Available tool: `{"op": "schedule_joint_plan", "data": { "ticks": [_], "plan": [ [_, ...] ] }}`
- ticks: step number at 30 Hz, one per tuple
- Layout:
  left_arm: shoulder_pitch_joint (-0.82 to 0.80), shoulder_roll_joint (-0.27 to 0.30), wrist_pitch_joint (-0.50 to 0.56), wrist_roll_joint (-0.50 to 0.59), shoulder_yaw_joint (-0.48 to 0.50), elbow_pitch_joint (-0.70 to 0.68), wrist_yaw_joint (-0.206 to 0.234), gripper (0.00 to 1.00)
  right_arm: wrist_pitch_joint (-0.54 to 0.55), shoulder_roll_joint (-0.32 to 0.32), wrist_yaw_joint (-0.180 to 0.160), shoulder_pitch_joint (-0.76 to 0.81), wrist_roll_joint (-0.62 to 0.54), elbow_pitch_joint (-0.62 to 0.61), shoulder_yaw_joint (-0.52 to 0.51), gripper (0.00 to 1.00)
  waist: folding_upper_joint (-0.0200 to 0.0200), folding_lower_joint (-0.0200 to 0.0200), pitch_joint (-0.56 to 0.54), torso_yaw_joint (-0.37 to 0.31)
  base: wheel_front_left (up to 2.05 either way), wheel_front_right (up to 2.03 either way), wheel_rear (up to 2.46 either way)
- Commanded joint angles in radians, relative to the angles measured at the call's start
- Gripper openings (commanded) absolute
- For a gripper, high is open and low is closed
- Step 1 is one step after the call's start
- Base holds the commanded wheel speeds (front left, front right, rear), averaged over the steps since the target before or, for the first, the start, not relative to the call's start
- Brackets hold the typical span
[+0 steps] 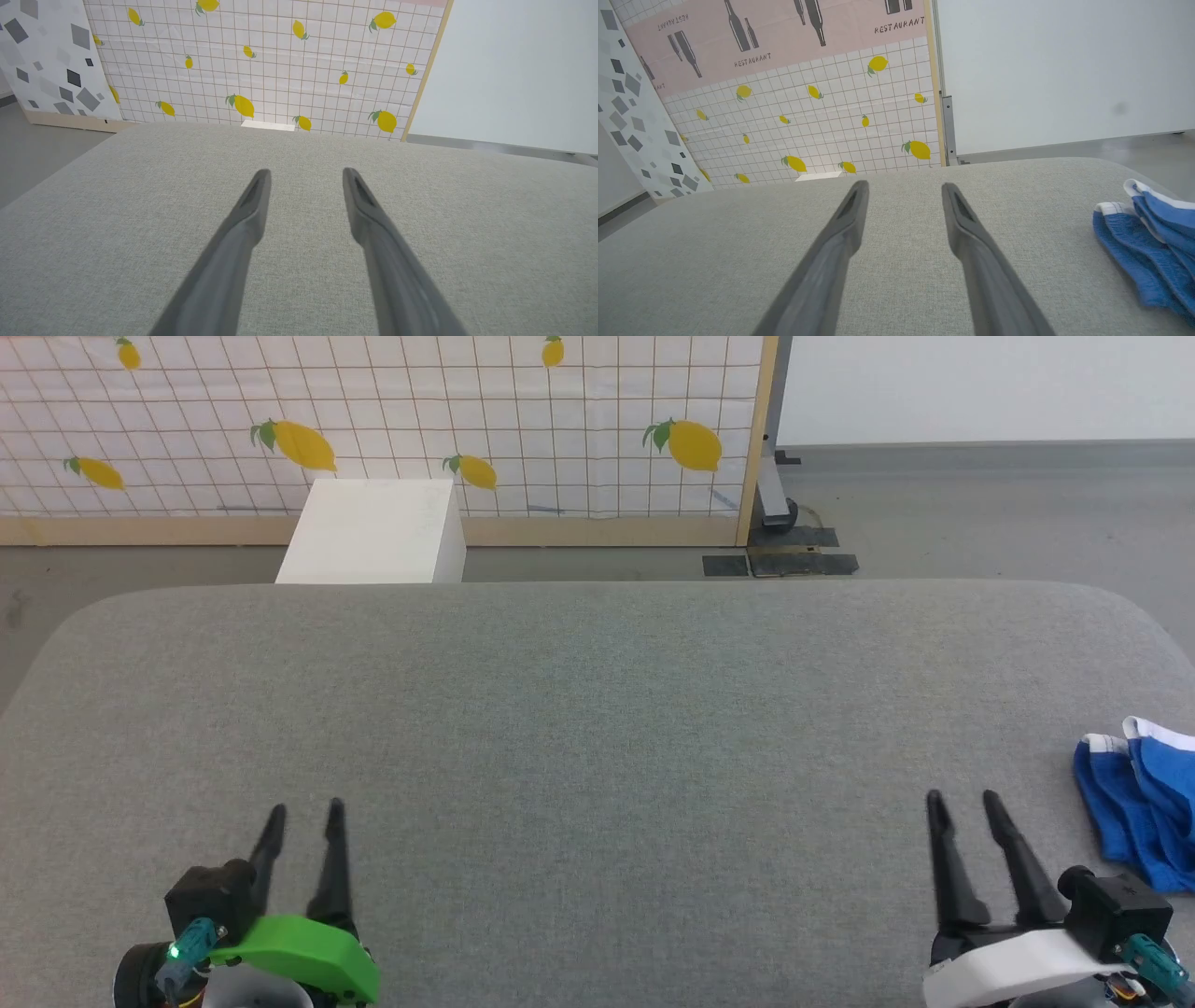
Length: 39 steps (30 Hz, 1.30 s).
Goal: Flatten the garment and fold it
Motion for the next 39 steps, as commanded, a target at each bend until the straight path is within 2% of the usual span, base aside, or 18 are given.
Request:
{"op": "schedule_joint_plan", "data": {
  "ticks": [1,39],
  "plan": [
    [0.0,0.0,0.001,0.001,0.0,0.0,0.0,0.0,0.0,0.0,0.0,0.0,0.0,0.0,0.0,0.0,0.0,0.0001,0.0,0.0,0.0,0.0,0.0],
    [0.003,-0.069,0.069,0.124,0.061,-0.048,-0.033,0.0,0.069,0.0,0.0,-0.017,-0.059,-0.038,0.008,0.0,0.0,0.0001,0.011,-0.004,0.0,0.0,0.0]
  ]
}}
